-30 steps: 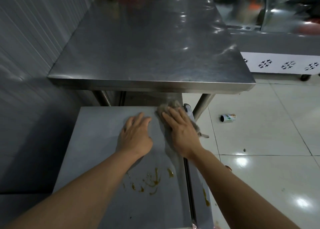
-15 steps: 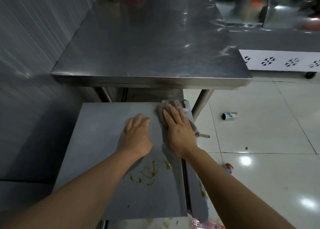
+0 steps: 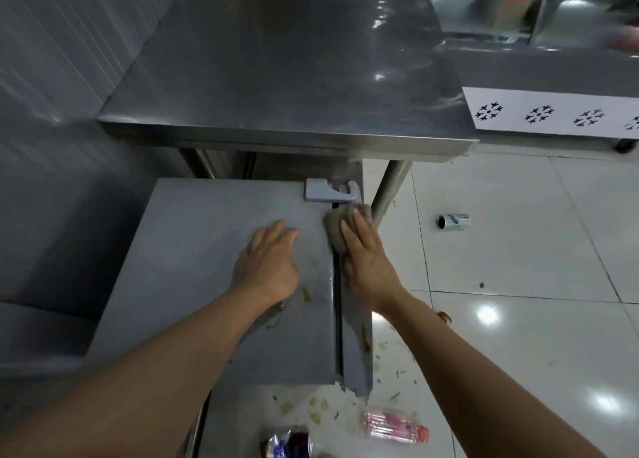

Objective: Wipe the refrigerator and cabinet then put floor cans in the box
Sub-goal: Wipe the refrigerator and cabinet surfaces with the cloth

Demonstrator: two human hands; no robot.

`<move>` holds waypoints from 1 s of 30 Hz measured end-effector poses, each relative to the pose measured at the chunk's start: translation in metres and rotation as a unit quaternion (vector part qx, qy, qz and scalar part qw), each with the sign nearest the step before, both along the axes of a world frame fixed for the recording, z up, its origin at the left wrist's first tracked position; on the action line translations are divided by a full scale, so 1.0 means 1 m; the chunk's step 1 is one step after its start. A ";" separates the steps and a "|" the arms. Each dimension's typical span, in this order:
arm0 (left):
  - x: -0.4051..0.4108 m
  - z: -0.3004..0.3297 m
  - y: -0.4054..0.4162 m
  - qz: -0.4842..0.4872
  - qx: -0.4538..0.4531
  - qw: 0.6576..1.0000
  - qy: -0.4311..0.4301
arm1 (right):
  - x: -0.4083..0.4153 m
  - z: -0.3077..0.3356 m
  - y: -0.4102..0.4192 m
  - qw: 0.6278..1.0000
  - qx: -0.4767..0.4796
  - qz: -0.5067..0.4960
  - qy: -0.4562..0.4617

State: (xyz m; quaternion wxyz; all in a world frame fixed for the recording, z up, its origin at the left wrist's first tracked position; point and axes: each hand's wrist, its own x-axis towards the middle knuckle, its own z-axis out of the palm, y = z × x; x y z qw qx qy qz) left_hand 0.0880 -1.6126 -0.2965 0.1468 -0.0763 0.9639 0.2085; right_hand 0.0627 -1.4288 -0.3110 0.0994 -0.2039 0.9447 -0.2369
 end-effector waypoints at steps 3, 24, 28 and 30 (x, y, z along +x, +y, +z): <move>0.014 0.006 0.007 -0.009 -0.010 1.000 -0.017 | 0.044 -0.001 0.011 0.999 0.014 0.039 0.002; 0.089 -0.001 -0.045 -0.077 -0.035 0.996 0.007 | 0.155 -0.007 -0.004 0.990 0.136 -0.022 0.035; 0.104 -0.004 -0.068 -0.084 -0.051 0.995 -0.004 | 0.113 -0.006 -0.016 0.988 0.145 -0.042 0.041; 0.108 -0.006 -0.073 -0.102 -0.059 0.993 -0.005 | 0.089 -0.003 -0.026 0.988 0.139 -0.056 0.030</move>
